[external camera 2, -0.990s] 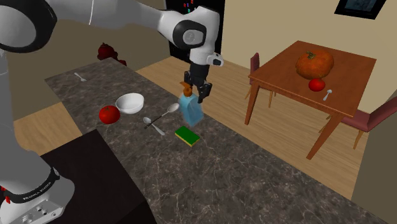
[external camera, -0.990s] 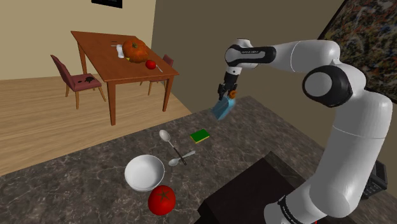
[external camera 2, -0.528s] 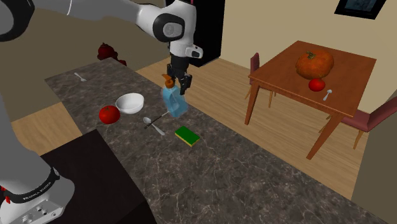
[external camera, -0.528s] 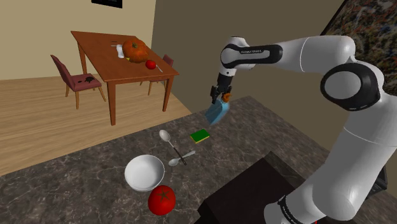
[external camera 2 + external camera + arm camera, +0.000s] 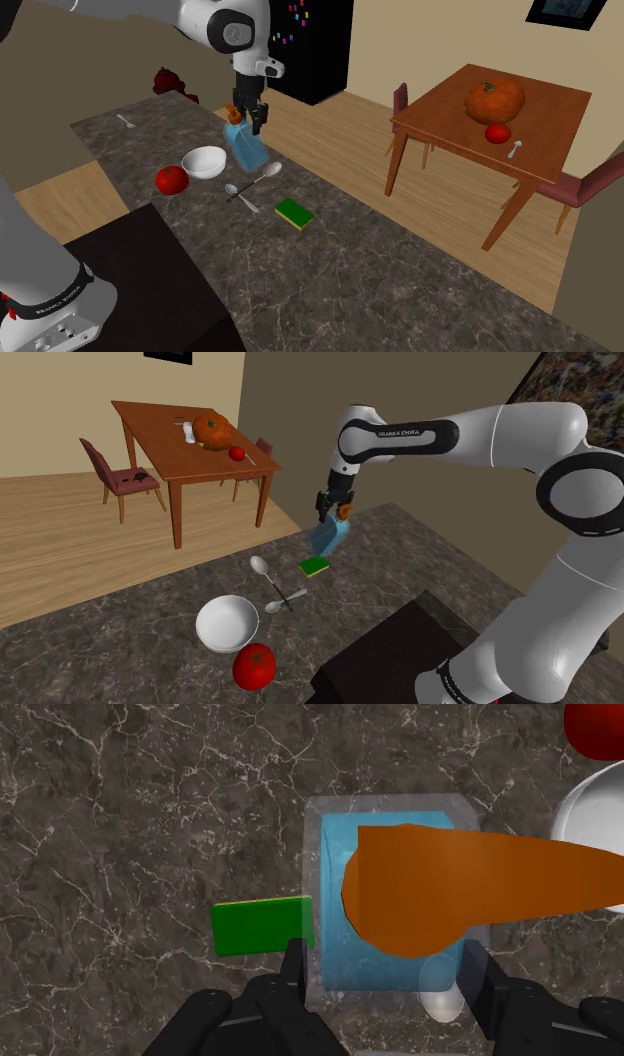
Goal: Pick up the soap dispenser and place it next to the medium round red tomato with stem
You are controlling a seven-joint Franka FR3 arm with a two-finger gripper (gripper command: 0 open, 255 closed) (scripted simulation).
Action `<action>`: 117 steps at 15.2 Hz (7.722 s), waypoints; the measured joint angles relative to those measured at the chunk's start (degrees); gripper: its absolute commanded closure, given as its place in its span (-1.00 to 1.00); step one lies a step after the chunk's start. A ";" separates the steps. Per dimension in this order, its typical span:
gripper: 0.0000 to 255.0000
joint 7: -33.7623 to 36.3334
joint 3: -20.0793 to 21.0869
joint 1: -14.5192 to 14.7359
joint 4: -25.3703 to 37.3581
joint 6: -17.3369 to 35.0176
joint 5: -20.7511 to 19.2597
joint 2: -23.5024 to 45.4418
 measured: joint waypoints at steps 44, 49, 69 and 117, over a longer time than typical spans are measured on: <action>1.00 49.81 18.86 31.22 34.88 -10.63 -1.92 19.35; 1.00 49.46 18.77 31.13 31.67 -7.04 -1.96 19.77; 1.00 48.32 18.27 31.16 22.25 6.10 -2.43 23.62; -1.00 46.94 17.40 31.14 20.15 14.85 -3.25 30.40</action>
